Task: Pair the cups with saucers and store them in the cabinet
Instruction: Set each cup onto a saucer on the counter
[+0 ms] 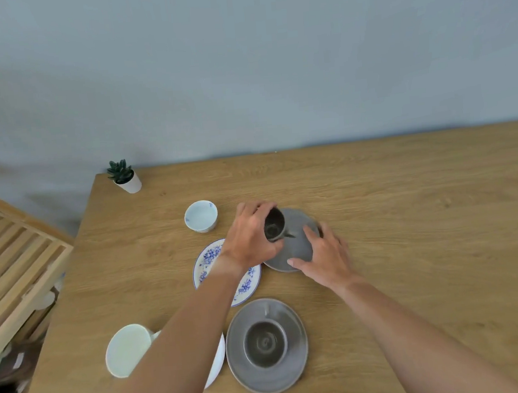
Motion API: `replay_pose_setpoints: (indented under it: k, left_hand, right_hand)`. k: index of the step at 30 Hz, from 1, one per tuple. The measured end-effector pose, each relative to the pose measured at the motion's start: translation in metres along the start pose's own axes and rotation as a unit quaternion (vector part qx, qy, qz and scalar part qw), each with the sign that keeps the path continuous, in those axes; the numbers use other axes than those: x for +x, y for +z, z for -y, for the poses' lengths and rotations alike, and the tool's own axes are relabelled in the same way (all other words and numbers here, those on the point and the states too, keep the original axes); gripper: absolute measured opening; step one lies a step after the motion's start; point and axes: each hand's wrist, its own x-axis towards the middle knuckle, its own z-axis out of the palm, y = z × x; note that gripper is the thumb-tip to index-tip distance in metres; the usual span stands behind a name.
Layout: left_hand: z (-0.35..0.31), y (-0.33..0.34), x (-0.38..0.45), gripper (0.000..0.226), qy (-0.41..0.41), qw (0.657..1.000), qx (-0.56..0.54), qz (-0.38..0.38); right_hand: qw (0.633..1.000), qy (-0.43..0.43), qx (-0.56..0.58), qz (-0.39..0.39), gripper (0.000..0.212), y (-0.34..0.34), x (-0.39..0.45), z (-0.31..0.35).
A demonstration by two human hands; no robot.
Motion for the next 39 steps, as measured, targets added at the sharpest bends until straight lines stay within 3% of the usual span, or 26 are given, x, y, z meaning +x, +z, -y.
replay_pose_setpoints:
  k: [4,21,27,30,34,36,39]
  left_hand:
    - [-0.008,0.011,0.004,0.074,0.01,0.999,-0.001,0.048]
    - [-0.005,0.023,0.002,0.092,0.025,0.996,0.026,0.079]
    - [0.017,-0.009,-0.012,0.065,0.05,0.998,0.032,0.035]
    - [0.043,-0.032,-0.017,0.053,0.005,0.998,0.06,-0.033]
    - [0.075,-0.052,-0.025,0.052,-0.16,0.974,0.155,-0.046]
    - [0.086,-0.056,-0.031,0.054,-0.215,0.962,0.162,-0.031]
    - [0.103,-0.055,-0.033,0.052,-0.261,0.954,0.145,-0.014]
  right_hand:
    - [1.0,-0.025,-0.008,-0.014,0.094,-0.001,0.006,-0.003]
    - [0.999,-0.033,0.002,-0.003,0.101,0.0,0.01,-0.01]
    - [0.998,-0.032,0.06,0.008,0.081,-0.025,0.001,-0.02]
    - [0.991,0.014,0.116,-0.069,0.072,-0.062,0.007,-0.016]
    - [0.959,-0.057,0.239,-0.142,0.047,-0.098,0.018,0.032]
    - [0.934,-0.091,0.326,-0.112,0.035,-0.101,0.02,0.069]
    - [0.936,-0.131,0.32,0.067,0.035,-0.082,0.016,0.12]
